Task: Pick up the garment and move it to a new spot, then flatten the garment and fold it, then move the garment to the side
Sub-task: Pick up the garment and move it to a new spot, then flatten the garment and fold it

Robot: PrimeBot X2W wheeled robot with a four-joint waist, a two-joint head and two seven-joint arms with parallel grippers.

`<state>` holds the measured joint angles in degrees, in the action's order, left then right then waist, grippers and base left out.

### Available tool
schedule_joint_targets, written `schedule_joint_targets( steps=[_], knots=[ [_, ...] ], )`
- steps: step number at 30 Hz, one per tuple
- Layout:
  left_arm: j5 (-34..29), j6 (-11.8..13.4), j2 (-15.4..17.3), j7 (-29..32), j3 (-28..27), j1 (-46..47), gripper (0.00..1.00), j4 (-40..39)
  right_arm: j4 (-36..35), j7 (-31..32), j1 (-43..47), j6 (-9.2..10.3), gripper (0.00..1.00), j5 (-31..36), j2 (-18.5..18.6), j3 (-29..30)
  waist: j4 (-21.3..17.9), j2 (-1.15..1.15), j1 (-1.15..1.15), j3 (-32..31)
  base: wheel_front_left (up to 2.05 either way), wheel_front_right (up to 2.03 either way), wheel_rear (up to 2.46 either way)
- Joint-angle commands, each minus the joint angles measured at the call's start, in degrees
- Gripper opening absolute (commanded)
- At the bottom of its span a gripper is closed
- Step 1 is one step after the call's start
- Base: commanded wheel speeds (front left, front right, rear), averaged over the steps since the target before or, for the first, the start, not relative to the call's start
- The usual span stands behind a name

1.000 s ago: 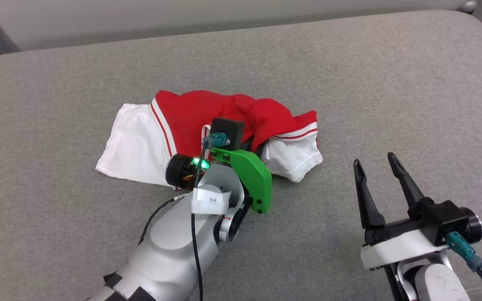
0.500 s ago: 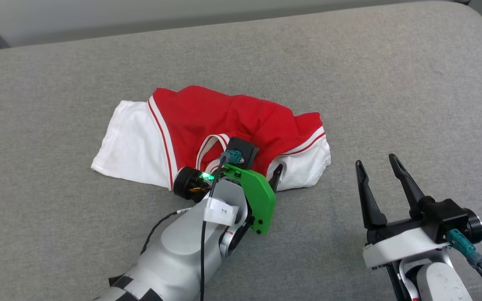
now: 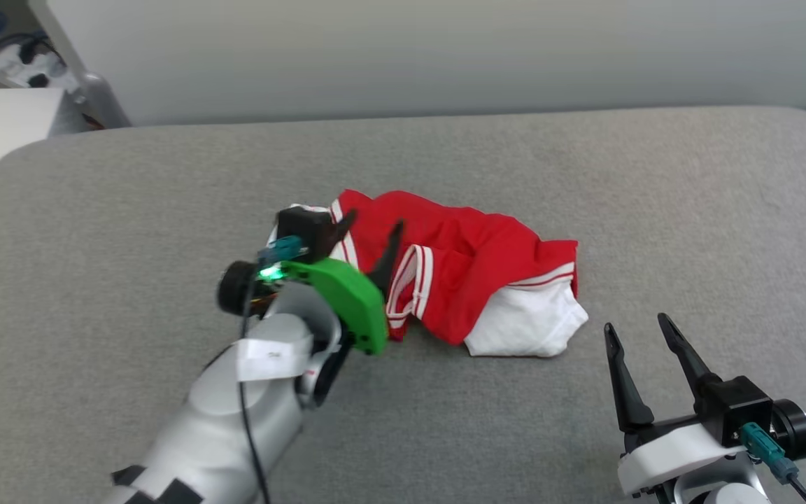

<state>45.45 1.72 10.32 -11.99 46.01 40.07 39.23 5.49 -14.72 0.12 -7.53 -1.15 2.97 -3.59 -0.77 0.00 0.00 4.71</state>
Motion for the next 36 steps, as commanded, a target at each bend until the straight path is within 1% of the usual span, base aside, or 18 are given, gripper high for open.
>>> schedule_joint_targets(
  steps=[1,6,8,10,13,16,18,20,22,29,36],
  knots=[
    [0.1,0.0,1.7,-0.9,-0.6,-1.8,1.00,-1.1,0.1,-0.3,0.6,0.04,1.00,0.4,-0.1,0.3,3.5,0.00,0.00,-3.4,0.00,0.00,0.00],
    [-0.8,-0.1,6.8,-2.8,-3.9,-7.5,1.00,-8.4,-0.1,-0.3,2.0,0.04,1.00,0.6,-0.1,1.1,5.0,0.00,0.00,-4.5,0.00,0.00,0.00],
    [-2.9,0.5,8.6,-2.9,-6.7,-10.7,1.00,-13.7,-0.1,-0.3,2.5,0.04,1.00,0.6,-0.1,1.1,5.4,0.00,0.00,-4.6,0.00,0.00,0.00],
    [-5.6,1.3,9.4,-3.0,-10.4,-14.9,1.00,-19.0,-0.2,-0.3,2.9,0.04,1.00,0.5,-0.1,1.2,5.8,0.00,0.00,-4.7,0.00,0.00,0.00],
    [-9.8,1.7,9.5,-3.0,-15.4,-21.4,1.00,-25.5,-0.1,-0.3,3.4,0.04,1.00,0.4,-0.1,1.5,6.2,0.00,0.00,-4.8,0.00,0.00,0.00],
    [-13.4,1.5,8.0,-3.0,-20.3,-27.6,1.00,-30.2,0.0,-0.3,3.8,0.04,1.00,0.3,-0.1,1.7,6.5,0.00,0.00,-4.9,0.00,0.00,0.00],
    [-15.7,0.6,6.9,-3.0,-22.9,-30.8,1.00,-32.2,0.0,-0.3,3.9,0.04,1.00,0.3,-0.1,1.7,6.6,0.00,0.00,-4.9,0.00,0.00,0.00],
    [-18.4,-0.1,5.9,-3.0,-24.6,-33.3,1.00,-33.1,0.2,-0.3,4.0,0.04,1.00,0.2,-0.1,1.7,6.7,0.00,0.00,-5.0,0.00,0.00,0.00],
    [-19.6,-1.1,4.2,-3.0,-26.8,-35.3,1.00,-33.7,0.3,-0.3,4.1,0.04,1.00,0.2,-0.1,1.7,6.7,0.00,0.00,-5.1,0.00,0.00,0.00],
    [-24.5,-4.5,-0.1,-3.0,-32.1,-38.2,1.00,-33.6,0.6,-0.2,4.3,0.04,1.00,0.0,-0.1,1.5,6.7,0.00,0.00,-5.2,0.00,0.00,0.00],
    [-27.2,-7.0,-2.6,-3.0,-35.0,-38.0,1.00,-32.4,0.3,0.9,3.9,0.04,1.00,0.5,-0.1,0.3,6.5,0.00,0.00,-4.3,0.00,0.00,0.00]
  ],
)
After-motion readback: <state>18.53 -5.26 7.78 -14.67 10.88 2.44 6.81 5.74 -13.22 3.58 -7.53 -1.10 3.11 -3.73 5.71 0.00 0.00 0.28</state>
